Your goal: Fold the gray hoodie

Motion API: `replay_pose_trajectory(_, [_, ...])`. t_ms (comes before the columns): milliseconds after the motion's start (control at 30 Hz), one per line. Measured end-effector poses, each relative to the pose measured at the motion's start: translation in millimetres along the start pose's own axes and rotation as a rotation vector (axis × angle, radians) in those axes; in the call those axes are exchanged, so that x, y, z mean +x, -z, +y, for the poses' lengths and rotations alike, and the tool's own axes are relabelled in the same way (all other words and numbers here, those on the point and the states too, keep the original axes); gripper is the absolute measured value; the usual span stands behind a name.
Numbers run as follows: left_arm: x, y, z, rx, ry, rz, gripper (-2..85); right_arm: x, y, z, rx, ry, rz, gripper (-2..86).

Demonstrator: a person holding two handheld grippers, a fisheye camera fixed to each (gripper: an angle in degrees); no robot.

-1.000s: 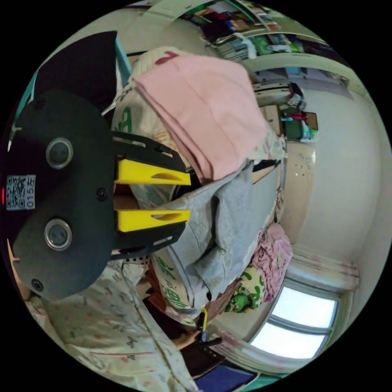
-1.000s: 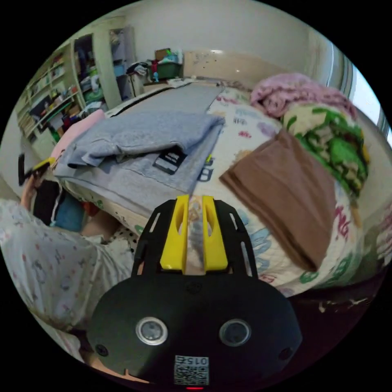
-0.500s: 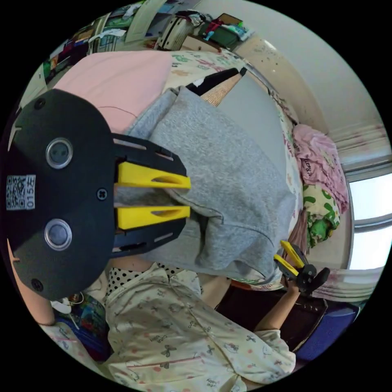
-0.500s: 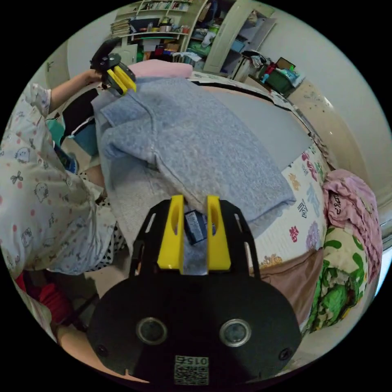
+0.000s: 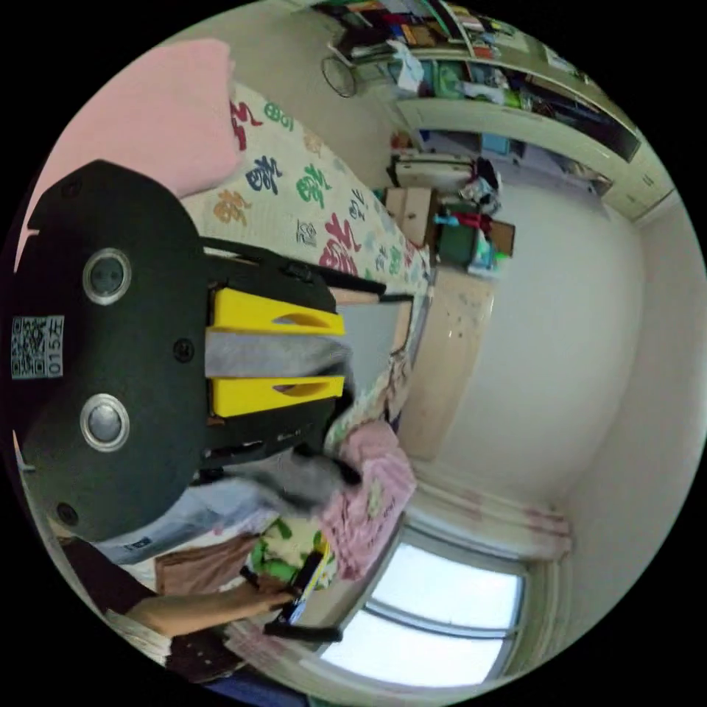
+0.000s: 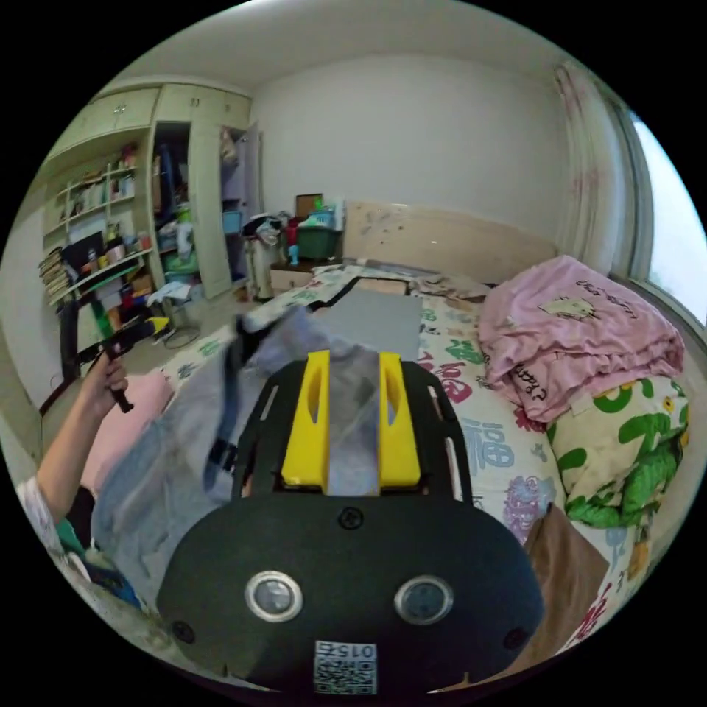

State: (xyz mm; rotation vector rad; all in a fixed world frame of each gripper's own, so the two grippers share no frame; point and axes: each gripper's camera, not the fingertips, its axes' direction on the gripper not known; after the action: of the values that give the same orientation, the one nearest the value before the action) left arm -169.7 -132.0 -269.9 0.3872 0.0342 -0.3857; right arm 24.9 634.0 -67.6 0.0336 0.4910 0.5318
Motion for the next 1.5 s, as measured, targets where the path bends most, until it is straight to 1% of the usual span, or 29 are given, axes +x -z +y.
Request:
replay_pose_trajectory(33, [6.9,8.0,15.0,-0.012,-0.025,0.015,8.6,-9.1,13.8,29.5,-0.022,0.054,-0.084,11.0])
replay_pose_trajectory(67, [19.3,23.4,48.5,-0.046,-0.068,0.039,8.7,-12.0,27.2,63.8,-0.048,0.075,-0.16,11.0])
replay_pose_trajectory(100, [29.8,37.8,83.8,-0.081,-0.105,0.078,8.7,-10.9,33.3,81.3,-0.064,0.071,-0.199,11.0])
replay_pose_trajectory(167, [42.8,55.6,134.9,-0.141,-0.124,0.153,8.7,3.5,52.8,146.5,-0.162,-0.012,-0.363,11.1])
replay_pose_trajectory(200, [51.5,64.7,165.6,-0.179,-0.127,0.202,8.9,7.7,57.2,161.3,-0.19,-0.038,-0.392,11.2])
replay_pose_trajectory(267, [65.8,74.4,204.0,-0.227,-0.122,0.242,9.3,22.1,80.8,215.0,-0.247,-0.155,-0.426,11.6])
replay_pose_trajectory(367, [95.8,82.4,248.1,-0.294,-0.133,0.271,10.9,29.7,109.1,252.3,-0.316,-0.206,-0.346,12.6])
replay_pose_trajectory(500, [140.5,82.4,281.5,-0.309,-0.216,0.36,12.3,33.0,117.3,269.1,-0.413,-0.19,-0.385,12.5])
replay_pose_trajectory(567, [160.1,79.8,290.0,-0.327,-0.258,0.381,12.9,42.7,137.7,269.9,-0.397,-0.197,-0.364,10.5])
replay_pose_trajectory(600, [173.4,80.2,295.6,-0.326,-0.285,0.394,13.4,45.7,144.4,267.8,-0.397,-0.193,-0.376,8.0])
replay_pose_trajectory(633, [180.5,81.2,298.6,-0.322,-0.304,0.4,13.5,51.6,159.4,262.2,-0.38,-0.183,-0.46,3.0])
replay_pose_trajectory(667, [195.1,83.9,305.0,-0.309,-0.349,0.405,13.7,57.9,174.7,255.9,-0.343,-0.178,-0.551,2.2])
replay_pose_trajectory(733, [214.8,87.6,315.5,-0.284,-0.41,0.39,13.9,67.1,191.2,245.0,-0.309,-0.182,-0.636,1.4])
replay_pose_trajectory(767, [223.3,88.2,321.8,-0.268,-0.422,0.375,14.0,71.5,198.2,238.7,-0.306,-0.175,-0.644,1.1])
replay_pose_trajectory(833, [229.5,87.0,330.9,-0.267,-0.418,0.384,14.6,78.5,210.0,233.6,-0.274,-0.182,-0.641,0.7])
replay_pose_trajectory(933, [227.4,92.2,345.9,-0.254,-0.355,0.331,17.2,89.0,220.8,224.6,-0.192,-0.255,-0.804,0.5])
replay_pose_trajectory(1000, [218.5,106.0,358.7,-0.192,-0.273,0.253,18.5,84.1,219.8,215.6,-0.143,-0.297,-0.9,0.5])
replay_pose_trajectory(1033, [215.0,110.4,361.5,-0.172,-0.251,0.244,18.7,73.9,218.2,207.3,-0.122,-0.292,-0.962,0.5])
replay_pose_trajectory(1100, [191.8,133.8,370.5,-0.068,-0.142,0.205,18.0,50.1,217.5,191.3,-0.114,-0.228,-1.035,0.7])
replay_pose_trajectory(1133, [183.7,140.5,372.3,-0.043,-0.113,0.209,17.7,32.0,218.6,181.2,-0.115,-0.171,-1.06,0.8])
replay_pose_trajectory(1200, [144.3,165.4,382.1,0.035,0.006,0.257,15.6,6.6,223.0,170.6,-0.118,-0.069,-1.07,1.2])
replay_pose_trajectory(1233, [133.7,170.9,386.0,0.048,0.033,0.264,14.1,-5.9,230.7,168.8,-0.103,0.008,-1.051,1.6])
replay_pose_trajectory(1267, [113.9,180.5,394.5,0.059,0.069,0.271,11.0,-16.3,245.3,173.1,-0.067,0.133,-1.013,2.3])
replay_pose_trajectory(1300, [95.8,188.3,403.2,0.046,0.095,0.254,8.7,-22.2,253.7,178.3,-0.05,0.209,-0.982,2.6])
replay_pose_trajectory(1333, [87.5,192.3,407.7,0.04,0.102,0.241,7.6,-37.3,267.8,194.3,-0.026,0.36,-0.889,6.3])
replay_pose_trajectory(1367, [71.3,200.6,416.8,0.034,0.114,0.218,7.2,-57.3,270.3,214.4,-0.042,0.479,-0.762,8.7])
replay_pose_trajectory(1400, [55.6,209.0,425.5,0.038,0.136,0.21,7.0,-69.1,265.8,224.3,-0.076,0.539,-0.708,9.2])
replay_pose_trajectory(1467, [35.5,218.5,434.7,0.042,0.163,0.216,6.8,-113.6,221.0,257.0,-0.295,0.71,-0.558,12.9])
replay_pose_trajectory(1500, [25.1,221.8,437.6,0.032,0.173,0.223,6.7,-121.5,209.1,263.1,-0.327,0.74,-0.539,13.5])
